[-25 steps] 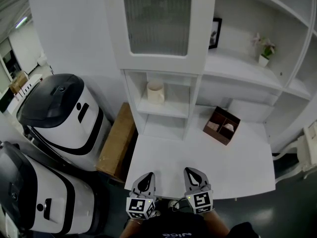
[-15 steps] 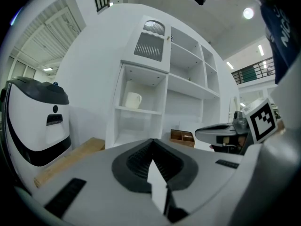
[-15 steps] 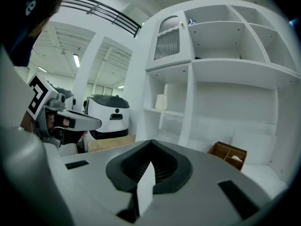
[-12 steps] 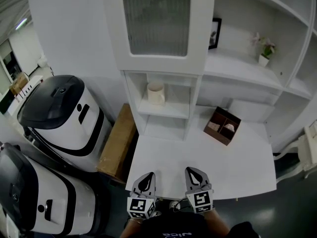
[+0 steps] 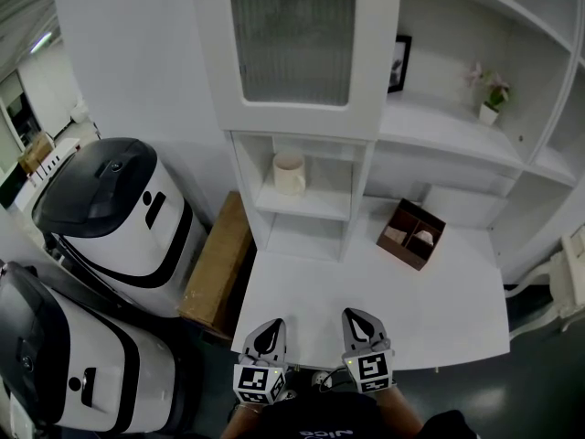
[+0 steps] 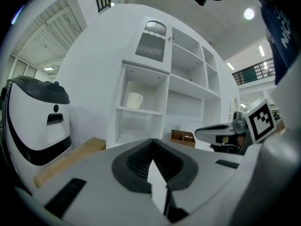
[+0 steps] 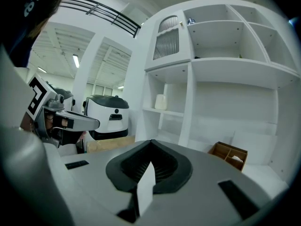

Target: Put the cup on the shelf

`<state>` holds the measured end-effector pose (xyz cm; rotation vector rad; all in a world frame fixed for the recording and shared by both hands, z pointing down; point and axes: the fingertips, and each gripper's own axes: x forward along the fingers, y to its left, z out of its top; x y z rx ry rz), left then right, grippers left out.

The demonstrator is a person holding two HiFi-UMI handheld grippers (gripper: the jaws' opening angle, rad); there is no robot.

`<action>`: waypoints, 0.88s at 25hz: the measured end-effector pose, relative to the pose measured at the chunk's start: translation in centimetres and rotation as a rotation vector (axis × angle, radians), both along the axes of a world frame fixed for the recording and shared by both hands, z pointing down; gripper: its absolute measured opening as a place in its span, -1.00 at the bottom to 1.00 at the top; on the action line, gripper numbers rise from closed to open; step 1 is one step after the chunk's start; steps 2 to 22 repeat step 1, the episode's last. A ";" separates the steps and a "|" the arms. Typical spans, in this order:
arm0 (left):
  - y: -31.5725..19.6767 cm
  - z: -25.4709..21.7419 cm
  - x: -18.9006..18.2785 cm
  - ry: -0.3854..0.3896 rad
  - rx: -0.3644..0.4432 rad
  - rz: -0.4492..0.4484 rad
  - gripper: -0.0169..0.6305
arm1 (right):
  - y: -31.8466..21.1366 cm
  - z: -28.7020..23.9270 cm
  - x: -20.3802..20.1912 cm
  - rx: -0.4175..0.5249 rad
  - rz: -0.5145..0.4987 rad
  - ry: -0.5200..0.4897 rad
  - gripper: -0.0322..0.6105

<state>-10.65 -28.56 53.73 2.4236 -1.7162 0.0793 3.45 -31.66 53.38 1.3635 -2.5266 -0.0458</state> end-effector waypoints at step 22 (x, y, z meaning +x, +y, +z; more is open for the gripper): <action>0.0 0.0 -0.1 0.000 -0.001 0.000 -0.94 | 0.0 0.0 0.0 0.001 0.001 0.000 -0.88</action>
